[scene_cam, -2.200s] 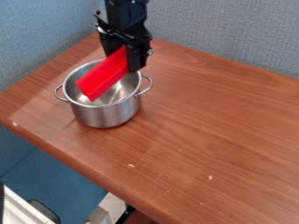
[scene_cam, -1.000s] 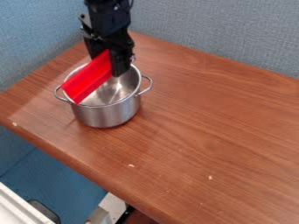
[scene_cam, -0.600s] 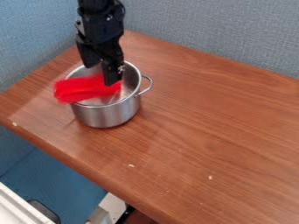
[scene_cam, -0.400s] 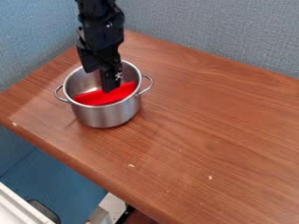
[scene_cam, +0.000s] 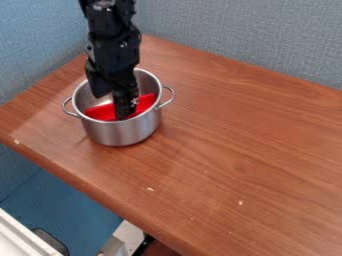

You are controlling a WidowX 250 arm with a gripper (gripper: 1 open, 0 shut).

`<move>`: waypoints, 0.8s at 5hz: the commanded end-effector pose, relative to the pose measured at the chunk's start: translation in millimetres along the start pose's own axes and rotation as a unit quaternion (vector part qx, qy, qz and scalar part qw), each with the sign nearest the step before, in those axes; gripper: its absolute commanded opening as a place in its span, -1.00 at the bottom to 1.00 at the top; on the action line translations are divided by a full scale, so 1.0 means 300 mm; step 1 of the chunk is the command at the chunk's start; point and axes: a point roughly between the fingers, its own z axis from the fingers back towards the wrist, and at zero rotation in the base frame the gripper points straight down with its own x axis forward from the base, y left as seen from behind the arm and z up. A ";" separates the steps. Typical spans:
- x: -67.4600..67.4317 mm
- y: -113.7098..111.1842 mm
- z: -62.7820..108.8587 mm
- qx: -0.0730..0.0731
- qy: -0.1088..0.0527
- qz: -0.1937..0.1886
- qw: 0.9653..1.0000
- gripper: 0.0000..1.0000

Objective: Put the red object in the metal pot

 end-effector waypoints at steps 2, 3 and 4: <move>0.018 0.008 -0.053 0.002 0.009 0.022 1.000 1.00; 0.013 0.003 -0.066 0.004 0.012 0.041 0.999 -1.00; 0.000 -0.004 -0.059 0.002 0.012 0.060 0.998 -1.00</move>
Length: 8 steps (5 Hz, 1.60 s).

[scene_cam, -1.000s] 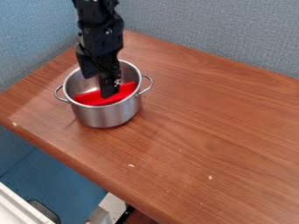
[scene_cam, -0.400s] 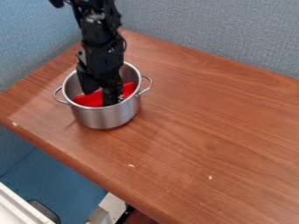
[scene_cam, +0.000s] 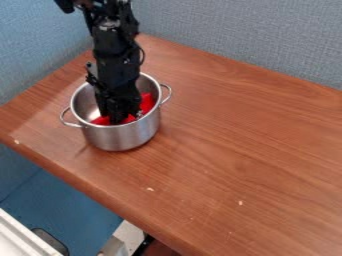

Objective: Put the red object in the metal pot

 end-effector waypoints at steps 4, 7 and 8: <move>-0.045 0.021 0.120 -0.042 -0.049 0.006 0.998 -1.00; -0.021 0.024 0.163 -0.043 -0.043 0.026 0.998 1.00; -0.009 0.003 0.185 -0.036 -0.038 0.040 0.998 1.00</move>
